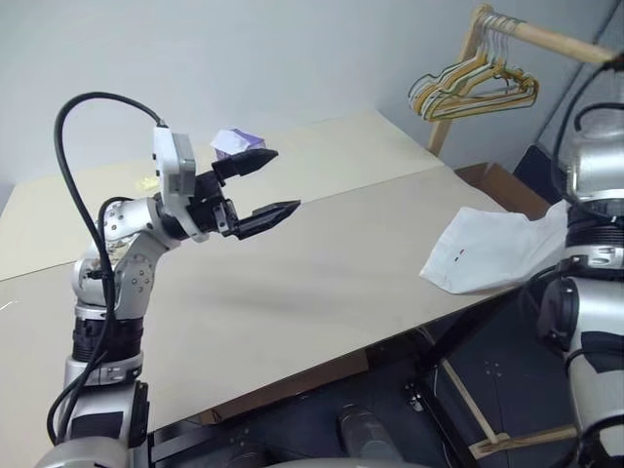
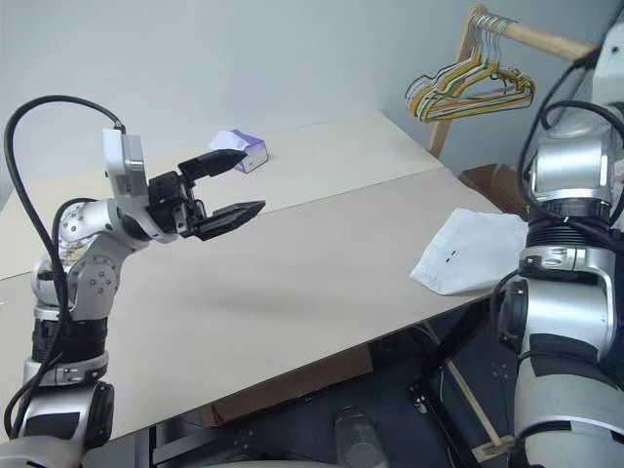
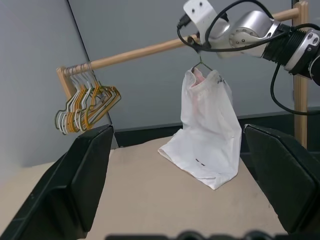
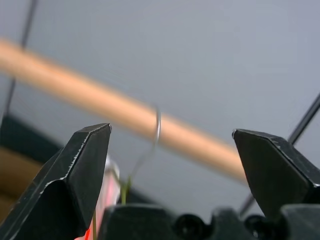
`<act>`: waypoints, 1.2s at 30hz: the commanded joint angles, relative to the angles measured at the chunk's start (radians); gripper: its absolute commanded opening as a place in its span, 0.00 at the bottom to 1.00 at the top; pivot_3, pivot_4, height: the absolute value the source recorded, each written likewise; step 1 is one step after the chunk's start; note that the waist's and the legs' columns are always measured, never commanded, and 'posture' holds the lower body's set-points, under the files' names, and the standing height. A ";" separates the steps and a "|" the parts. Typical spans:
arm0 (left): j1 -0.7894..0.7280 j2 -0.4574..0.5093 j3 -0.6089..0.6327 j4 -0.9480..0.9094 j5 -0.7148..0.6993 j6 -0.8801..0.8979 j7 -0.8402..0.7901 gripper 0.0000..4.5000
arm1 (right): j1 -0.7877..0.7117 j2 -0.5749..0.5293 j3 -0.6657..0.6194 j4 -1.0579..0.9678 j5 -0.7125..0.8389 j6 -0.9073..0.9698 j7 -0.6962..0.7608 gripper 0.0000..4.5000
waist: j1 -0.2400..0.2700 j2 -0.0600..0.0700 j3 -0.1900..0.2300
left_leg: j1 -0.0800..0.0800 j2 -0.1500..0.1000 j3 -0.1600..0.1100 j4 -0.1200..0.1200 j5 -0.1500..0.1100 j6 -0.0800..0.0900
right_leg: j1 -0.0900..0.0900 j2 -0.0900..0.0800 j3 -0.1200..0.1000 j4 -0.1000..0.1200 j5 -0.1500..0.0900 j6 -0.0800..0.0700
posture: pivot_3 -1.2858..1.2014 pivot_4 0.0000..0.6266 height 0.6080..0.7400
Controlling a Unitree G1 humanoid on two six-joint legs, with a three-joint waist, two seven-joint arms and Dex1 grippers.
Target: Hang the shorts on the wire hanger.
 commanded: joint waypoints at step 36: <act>0.386 0.120 0.203 -0.243 -0.081 0.183 0.236 1.00 | 0.613 -0.007 0.316 -0.700 0.024 -0.324 1.147 1.00 | 0.267 -0.016 0.001 | 0.000 0.001 0.002 0.001 0.000 -0.001 | -0.002 0.001 -0.012 -0.001 0.004 -0.012 | 0.56 0.00 1.00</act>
